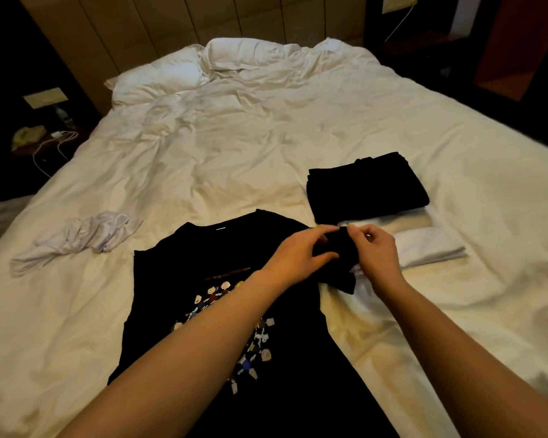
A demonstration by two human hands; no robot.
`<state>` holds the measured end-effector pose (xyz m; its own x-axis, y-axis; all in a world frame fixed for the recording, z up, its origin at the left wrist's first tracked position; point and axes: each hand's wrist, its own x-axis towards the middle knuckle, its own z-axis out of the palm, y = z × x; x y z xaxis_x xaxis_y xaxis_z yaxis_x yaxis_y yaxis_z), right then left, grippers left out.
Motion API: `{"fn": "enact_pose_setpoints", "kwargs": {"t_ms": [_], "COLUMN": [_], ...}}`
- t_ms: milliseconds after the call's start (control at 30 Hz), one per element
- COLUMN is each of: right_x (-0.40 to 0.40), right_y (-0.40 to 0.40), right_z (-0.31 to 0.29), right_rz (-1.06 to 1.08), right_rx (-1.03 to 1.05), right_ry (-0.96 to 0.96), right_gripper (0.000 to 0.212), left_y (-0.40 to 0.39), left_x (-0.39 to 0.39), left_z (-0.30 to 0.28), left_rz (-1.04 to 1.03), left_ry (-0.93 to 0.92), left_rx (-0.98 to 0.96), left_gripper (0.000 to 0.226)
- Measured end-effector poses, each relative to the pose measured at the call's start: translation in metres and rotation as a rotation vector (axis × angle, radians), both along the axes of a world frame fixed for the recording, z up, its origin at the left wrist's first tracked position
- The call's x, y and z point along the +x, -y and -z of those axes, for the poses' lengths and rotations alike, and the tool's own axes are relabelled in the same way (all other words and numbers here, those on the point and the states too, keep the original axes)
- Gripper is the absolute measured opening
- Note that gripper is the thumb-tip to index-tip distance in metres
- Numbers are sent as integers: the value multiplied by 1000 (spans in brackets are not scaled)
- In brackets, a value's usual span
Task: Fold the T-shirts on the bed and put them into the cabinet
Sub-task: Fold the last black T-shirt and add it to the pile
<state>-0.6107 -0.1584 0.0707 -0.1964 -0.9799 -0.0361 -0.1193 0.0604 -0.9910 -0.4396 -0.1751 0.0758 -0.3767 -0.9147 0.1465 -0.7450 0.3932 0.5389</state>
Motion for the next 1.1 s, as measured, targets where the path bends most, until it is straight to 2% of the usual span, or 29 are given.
{"fn": "enact_pose_setpoints", "kwargs": {"t_ms": [67, 167, 267, 333, 433, 500, 567, 667, 767, 867, 967, 1100], "right_x": [-3, -6, -12, -14, -13, -13, -14, -17, -25, -36, -44, -51], "right_y": [10, 19, 22, 18, 16, 19, 23, 31, 40, 49, 55, 51], "right_z": [-8, -21, -25, -25, -24, -21, -19, -17, -17, -19, -22, -16], "right_rz": [-35, -69, -135, -195, -234, -191, -130, 13, 35, -67, -111, -68], "right_rx": [33, 86, 110, 115, 82, 47, 35, 51, -5, -90, -125, -89], "right_ry": [57, 172, 262, 337, 440, 442, 438, 431, 381, 290, 226, 321], "right_gripper": [28, 37, 54, 46, 27, 22, 25, 35, 14, 31, 40, 40], "left_y": [11, 18, 27, 31, 39, 43, 52, 62, 73, 81, 87, 95], "left_x": [-4, -11, -15, -17, -26, -33, -37, -42, -44, -48, -53, -57], "left_z": [-8, -16, -18, -19, -21, -26, -28, -29, -31, -43, -49, -48], "left_rz": [20, 5, -36, -48, -101, -146, -163, -171, -101, 29, 23, 2], "left_ry": [36, 34, -64, -145, -280, -400, -444, -401, -307, -259, -220, -228], "left_rx": [-29, -17, -67, -89, -29, 75, 178, 258, 212, 362, 485, 409], "left_gripper": [46, 51, 29, 16, 10, 10, 15, 14, 23, 33, 25, 12]}}
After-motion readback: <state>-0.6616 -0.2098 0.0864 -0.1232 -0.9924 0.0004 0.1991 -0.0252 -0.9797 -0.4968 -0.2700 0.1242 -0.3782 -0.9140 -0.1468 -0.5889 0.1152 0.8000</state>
